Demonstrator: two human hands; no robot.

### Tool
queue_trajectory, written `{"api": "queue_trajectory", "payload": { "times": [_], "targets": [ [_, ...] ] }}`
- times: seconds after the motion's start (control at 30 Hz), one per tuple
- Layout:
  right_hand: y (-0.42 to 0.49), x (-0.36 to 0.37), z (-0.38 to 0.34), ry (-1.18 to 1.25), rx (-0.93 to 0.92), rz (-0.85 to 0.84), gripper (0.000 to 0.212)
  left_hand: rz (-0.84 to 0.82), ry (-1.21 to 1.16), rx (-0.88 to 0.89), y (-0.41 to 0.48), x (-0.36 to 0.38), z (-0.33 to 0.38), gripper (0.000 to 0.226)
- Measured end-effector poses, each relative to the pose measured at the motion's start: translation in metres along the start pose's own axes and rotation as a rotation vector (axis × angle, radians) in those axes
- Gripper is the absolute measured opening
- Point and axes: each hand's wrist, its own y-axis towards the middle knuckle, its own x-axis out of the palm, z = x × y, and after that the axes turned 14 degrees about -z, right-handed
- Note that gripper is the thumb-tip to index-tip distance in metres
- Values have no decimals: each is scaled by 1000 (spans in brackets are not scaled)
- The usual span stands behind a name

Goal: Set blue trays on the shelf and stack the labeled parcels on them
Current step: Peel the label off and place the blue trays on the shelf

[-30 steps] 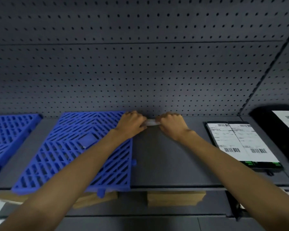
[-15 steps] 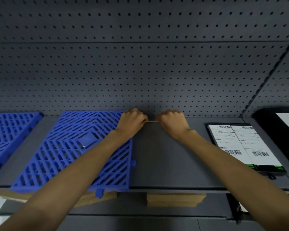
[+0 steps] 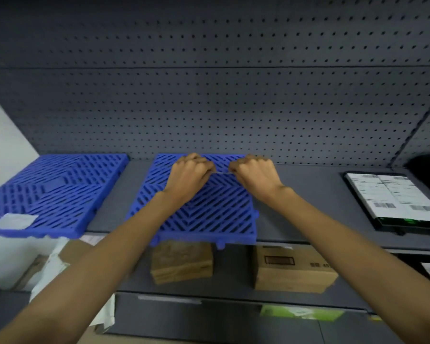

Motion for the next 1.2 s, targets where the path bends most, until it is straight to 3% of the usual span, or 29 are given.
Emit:
{"api": "queue_trajectory", "payload": {
  "times": [0.3,0.53,0.9,1.2],
  "targets": [
    [-36,-15,-115,26,-71,-22,30,-32,24,-35,-119,-13,-47,11],
    [-72,-24,-167,-6,-62,-64,18,-75,23,-75,-178,-8,-53,15],
    [-103,-21,-147,-31,120,-120,22,-193,-84,-19,-183,-3,-13,40],
    [-114,-9,-138,-49,88,-112,20,-219,-26,45,-171,-11,-11,36]
  ]
}}
